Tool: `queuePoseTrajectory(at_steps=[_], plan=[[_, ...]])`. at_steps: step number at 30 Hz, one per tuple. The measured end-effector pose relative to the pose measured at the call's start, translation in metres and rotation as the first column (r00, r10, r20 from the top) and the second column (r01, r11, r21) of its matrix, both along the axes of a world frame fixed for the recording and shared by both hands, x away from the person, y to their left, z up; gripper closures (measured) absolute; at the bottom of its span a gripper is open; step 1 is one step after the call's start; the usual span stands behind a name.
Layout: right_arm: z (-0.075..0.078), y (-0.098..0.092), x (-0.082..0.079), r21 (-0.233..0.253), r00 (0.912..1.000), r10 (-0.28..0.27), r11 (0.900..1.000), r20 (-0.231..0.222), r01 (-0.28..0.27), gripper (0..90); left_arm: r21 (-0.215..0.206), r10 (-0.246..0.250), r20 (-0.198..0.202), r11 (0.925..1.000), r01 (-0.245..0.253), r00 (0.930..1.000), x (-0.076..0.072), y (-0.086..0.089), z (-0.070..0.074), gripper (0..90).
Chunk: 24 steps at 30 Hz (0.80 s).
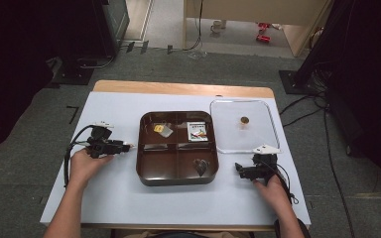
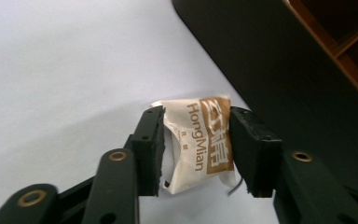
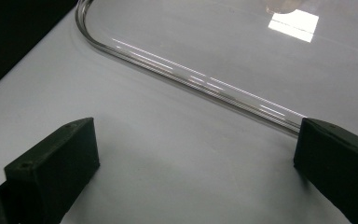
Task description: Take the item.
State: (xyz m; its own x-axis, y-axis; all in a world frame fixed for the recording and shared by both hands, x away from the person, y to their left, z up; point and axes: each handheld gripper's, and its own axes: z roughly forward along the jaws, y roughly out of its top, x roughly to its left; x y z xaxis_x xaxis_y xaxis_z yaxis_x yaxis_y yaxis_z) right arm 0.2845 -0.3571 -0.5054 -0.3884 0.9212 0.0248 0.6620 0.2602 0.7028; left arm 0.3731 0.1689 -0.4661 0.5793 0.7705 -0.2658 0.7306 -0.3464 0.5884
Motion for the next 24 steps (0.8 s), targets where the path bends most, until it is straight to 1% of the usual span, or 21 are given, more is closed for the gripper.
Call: queuePoseTrajectory(at_steps=[4,6,11,14,20,23,24], plan=[[0.0,0.0,0.0,0.0,1.0,0.0,1.0,0.0,0.0,0.0,-0.022,0.01,0.028,0.9997,-0.01,0.9996,-0.002,0.003,0.006,49.2],[0.0,0.0,0.0,-0.001,1.0,0.0,1.0,-0.001,0.0,0.0,-0.028,0.009,0.024,0.9996,-0.009,0.9997,-0.003,0.005,0.008,47.4],[0.0,0.0,0.0,-0.001,1.0,0.0,1.0,-0.001,0.0,0.0,-0.041,0.024,0.038,0.9989,-0.023,0.999,-0.006,0.011,0.012,44.1],[0.0,0.0,0.0,-0.001,1.0,0.0,1.0,-0.001,0.0,0.0,-0.049,0.025,0.046,0.9985,-0.023,0.9986,-0.008,0.014,0.015,42.0],[0.0,0.0,0.0,-0.001,1.0,0.0,1.0,-0.001,0.0,0.0,-0.05,0.037,0.069,0.9982,-0.033,0.997,-0.012,0.02,0.02,41.0],[0.0,0.0,0.0,-0.001,1.0,0.0,1.0,-0.001,0.0,0.0,-0.051,0.038,0.066,0.9981,-0.035,0.997,-0.013,0.023,0.021,39.9],[0.0,0.0,0.0,-0.001,1.0,0.0,1.0,-0.001,0.0,0.0,-0.041,0.042,0.071,0.9984,-0.04,0.9966,-0.015,0.026,0.021,39.6]])
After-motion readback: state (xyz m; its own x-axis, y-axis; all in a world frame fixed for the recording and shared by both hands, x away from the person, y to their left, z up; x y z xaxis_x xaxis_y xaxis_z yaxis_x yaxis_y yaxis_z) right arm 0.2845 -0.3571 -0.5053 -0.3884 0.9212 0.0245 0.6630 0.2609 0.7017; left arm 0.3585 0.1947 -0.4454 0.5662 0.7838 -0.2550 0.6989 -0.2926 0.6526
